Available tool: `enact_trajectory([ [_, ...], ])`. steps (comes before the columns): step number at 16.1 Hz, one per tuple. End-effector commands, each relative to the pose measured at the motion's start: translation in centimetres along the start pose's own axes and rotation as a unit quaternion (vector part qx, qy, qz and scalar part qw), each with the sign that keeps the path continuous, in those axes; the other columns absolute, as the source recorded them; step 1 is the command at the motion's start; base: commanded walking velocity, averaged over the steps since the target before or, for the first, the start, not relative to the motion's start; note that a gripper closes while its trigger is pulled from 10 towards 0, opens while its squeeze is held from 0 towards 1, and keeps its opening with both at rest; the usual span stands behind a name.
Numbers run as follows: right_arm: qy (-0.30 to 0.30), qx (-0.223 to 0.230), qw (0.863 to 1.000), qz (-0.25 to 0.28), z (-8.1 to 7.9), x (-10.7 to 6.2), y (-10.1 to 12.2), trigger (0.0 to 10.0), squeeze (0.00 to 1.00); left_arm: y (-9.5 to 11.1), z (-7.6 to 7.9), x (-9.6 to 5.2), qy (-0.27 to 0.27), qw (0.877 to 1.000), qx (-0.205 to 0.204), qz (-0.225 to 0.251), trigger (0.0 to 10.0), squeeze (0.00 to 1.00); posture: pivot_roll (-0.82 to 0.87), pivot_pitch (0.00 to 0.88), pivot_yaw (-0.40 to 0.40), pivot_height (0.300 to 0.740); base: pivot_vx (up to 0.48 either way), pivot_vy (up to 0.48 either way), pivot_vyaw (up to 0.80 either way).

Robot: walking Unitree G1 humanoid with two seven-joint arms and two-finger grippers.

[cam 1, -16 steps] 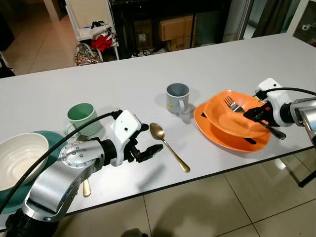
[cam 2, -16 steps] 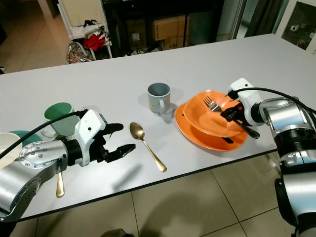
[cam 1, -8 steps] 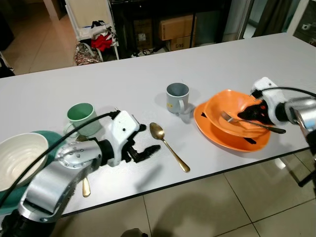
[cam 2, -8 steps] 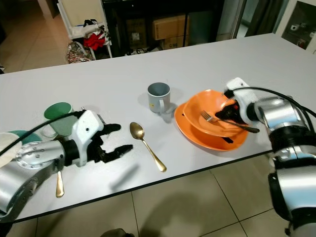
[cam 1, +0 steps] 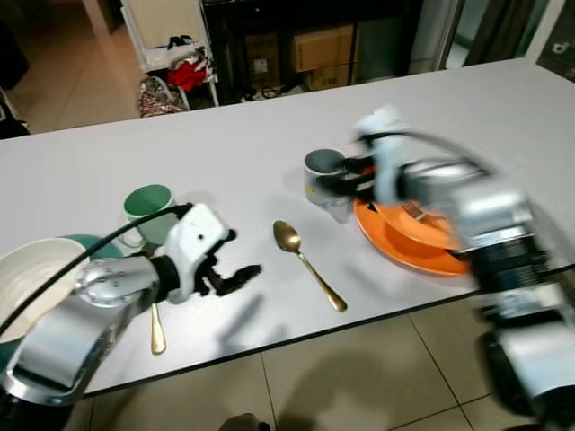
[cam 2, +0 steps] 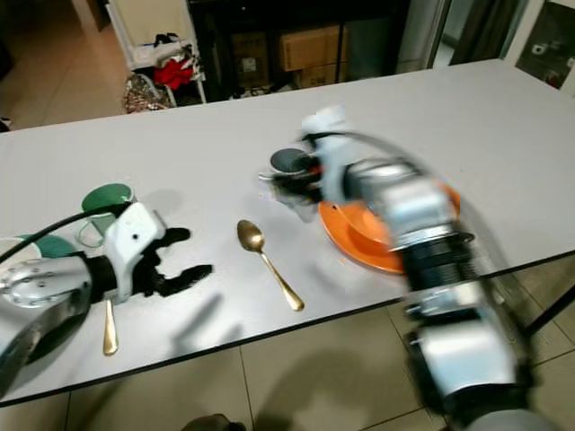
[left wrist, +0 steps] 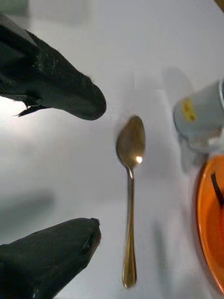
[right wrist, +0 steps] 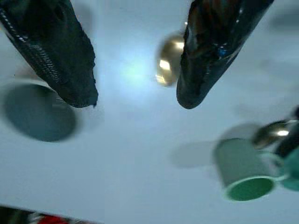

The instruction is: Setting the table

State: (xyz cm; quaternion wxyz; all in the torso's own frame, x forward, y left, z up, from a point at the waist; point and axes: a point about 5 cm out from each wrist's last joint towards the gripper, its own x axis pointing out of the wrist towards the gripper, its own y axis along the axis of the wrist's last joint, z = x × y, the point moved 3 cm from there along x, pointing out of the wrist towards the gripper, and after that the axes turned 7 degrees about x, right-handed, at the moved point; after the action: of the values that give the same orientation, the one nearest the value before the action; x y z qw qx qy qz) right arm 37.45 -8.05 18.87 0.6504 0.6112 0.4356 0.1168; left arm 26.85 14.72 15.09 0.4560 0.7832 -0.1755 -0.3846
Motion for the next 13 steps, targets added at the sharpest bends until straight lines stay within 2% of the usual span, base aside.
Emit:
enact_trajectory([
  [1, -0.012, 0.005, 0.999, -0.035, -0.7, 1.1, -1.7, 10.0, 1.0, -0.2, -0.3, -0.5, 0.005, 1.0, 0.002, -0.007, 10.0, 0.07, 0.08, 0.0, 0.078, 0.74, 0.0, 0.0, 0.0],
  [2, -0.016, 0.007, 0.999, -0.048, -1.0, 1.7, -2.3, 10.0, 1.0, -0.3, -0.2, -0.6, 0.004, 1.0, 0.001, -0.009, 10.0, 0.07, 0.08, 0.0, 0.077, 0.74, 0.0, 0.0, 0.0],
  [3, -0.038, 0.012, 0.996, -0.076, -1.3, 3.1, -3.9, 10.0, 1.0, -0.4, 0.2, -0.9, -0.003, 1.0, -0.001, -0.012, 10.0, 0.07, 0.09, 0.0, 0.073, 0.74, 0.0, 0.0, 0.0],
  [5, -0.065, -0.011, 0.992, -0.106, -1.2, 4.1, -5.6, 10.0, 1.0, -0.5, 0.7, -0.9, -0.014, 1.0, -0.004, -0.013, 10.0, 0.08, 0.09, 0.0, 0.067, 0.74, 0.0, 0.0, 0.0],
  [10, -0.022, 0.017, 0.995, -0.095, -3.1, 6.7, -7.1, 10.0, 1.0, -0.8, 1.0, -0.8, -0.019, 1.0, -0.004, -0.019, 10.0, 0.07, 0.1, 0.0, 0.066, 0.74, 0.0, 0.0, 0.0],
  [11, -0.024, 0.002, 0.993, -0.117, -3.4, 7.1, -8.1, 10.0, 0.93, -0.8, 0.9, -0.8, -0.019, 1.0, -0.004, -0.02, 10.0, 0.07, 0.1, 0.0, 0.065, 0.74, 0.0, 0.0, 0.0],
  [12, -0.024, 0.0, 0.992, -0.122, -3.4, 7.2, -8.3, 10.0, 0.65, -0.8, 0.9, -0.8, -0.019, 1.0, -0.004, -0.02, 10.0, 0.07, 0.1, 0.0, 0.065, 0.74, 0.0, 0.0, 0.0],
  [13, -0.023, -0.011, 0.989, -0.144, -3.7, 7.3, -9.2, 10.0, 0.0, -0.7, 1.0, -0.8, -0.02, 1.0, -0.005, -0.02, 10.0, 0.07, 0.1, 0.0, 0.065, 0.74, 0.0, 0.0, 0.0],
])
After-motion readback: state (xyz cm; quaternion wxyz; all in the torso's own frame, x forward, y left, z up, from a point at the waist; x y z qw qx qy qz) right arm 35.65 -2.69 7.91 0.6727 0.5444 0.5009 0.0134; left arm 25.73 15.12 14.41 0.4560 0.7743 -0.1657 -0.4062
